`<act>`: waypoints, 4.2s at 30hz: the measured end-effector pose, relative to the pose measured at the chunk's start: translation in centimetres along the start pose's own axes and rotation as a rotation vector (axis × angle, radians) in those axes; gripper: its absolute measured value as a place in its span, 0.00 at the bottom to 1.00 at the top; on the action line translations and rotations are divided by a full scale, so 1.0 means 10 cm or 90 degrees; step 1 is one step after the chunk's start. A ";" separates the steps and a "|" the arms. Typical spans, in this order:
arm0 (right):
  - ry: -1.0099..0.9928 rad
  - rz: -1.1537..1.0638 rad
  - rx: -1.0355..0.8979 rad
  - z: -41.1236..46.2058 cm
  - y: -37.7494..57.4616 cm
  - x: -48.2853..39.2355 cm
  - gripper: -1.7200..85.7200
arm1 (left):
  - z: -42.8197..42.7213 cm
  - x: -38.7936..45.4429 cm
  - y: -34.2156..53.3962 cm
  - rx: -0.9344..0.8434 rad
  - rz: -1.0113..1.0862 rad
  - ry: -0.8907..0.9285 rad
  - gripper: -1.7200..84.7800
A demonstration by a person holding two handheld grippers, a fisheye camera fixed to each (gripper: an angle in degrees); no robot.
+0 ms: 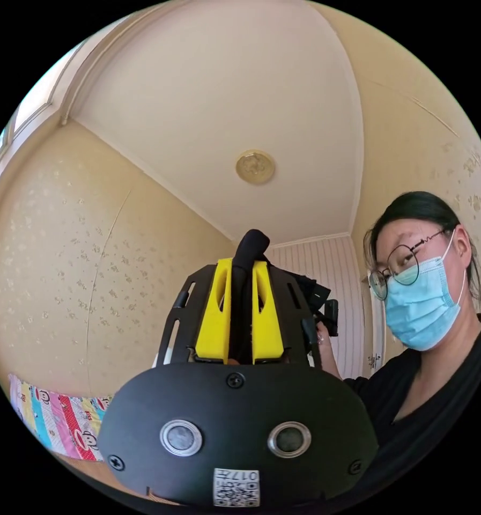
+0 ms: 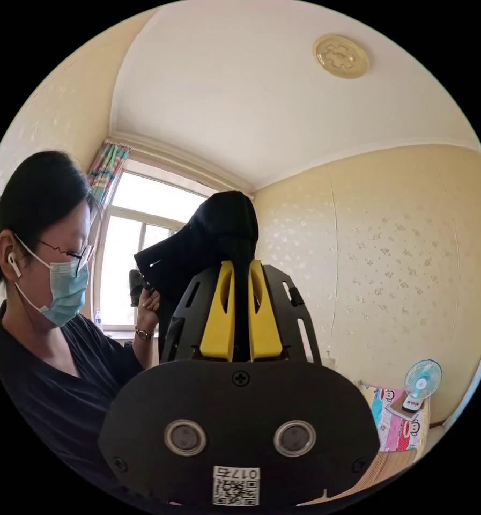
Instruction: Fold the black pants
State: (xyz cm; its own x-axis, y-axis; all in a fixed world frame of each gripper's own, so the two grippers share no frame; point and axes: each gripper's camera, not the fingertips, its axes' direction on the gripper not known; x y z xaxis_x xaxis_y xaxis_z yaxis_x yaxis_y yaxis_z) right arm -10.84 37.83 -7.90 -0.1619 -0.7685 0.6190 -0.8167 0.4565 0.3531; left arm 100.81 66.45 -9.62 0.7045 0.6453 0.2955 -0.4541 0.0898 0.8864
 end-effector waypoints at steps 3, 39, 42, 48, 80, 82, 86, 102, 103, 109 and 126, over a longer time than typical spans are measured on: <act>0.010 0.069 0.019 0.21 0.15 0.47 0.06 | 0.24 -0.49 0.14 -0.006 -0.020 -0.035 0.09; 0.225 0.703 -0.993 3.34 7.35 4.48 0.10 | -0.11 -6.63 7.34 -1.119 -0.643 -0.423 0.11; 0.208 0.715 -0.946 3.35 7.27 4.58 0.07 | -0.19 -6.88 7.26 -1.145 -0.661 -0.342 0.08; 0.173 0.751 -0.782 2.79 6.70 4.98 0.05 | -0.90 -7.17 6.65 -1.052 -0.714 -0.254 0.05; 0.040 0.643 -1.046 4.23 7.38 4.00 0.06 | -2.24 -7.63 6.74 -1.140 -0.766 -0.367 0.06; 0.003 0.651 -1.099 4.10 7.51 3.89 0.07 | -2.35 -7.49 6.89 -1.161 -0.805 -0.375 0.07; -0.040 0.705 -1.107 3.91 7.54 4.05 0.08 | -2.65 -7.43 6.97 -1.126 -0.891 -0.515 0.10; 0.452 0.803 -0.820 1.88 7.19 5.51 0.12 | 0.03 -6.82 8.20 -1.117 -0.646 -0.235 0.13; 0.438 0.799 -0.828 1.86 7.25 5.49 0.12 | 0.12 -6.74 8.39 -1.151 -0.629 -0.267 0.13; 0.384 0.782 -0.822 1.68 7.41 5.31 0.11 | 0.22 -6.38 9.05 -1.228 -0.663 -0.312 0.13; 0.319 0.762 -0.784 0.62 7.18 4.58 0.04 | -0.41 -5.65 9.26 -1.194 -0.826 -0.202 0.03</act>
State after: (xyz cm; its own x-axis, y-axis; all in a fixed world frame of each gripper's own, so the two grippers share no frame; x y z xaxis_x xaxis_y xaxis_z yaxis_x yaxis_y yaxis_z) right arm -80.31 32.61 41.44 0.0617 0.2888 0.9554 0.4880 0.8263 -0.2812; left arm 16.73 41.42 54.33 0.8881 -0.3961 0.2334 0.4561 0.6956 -0.5551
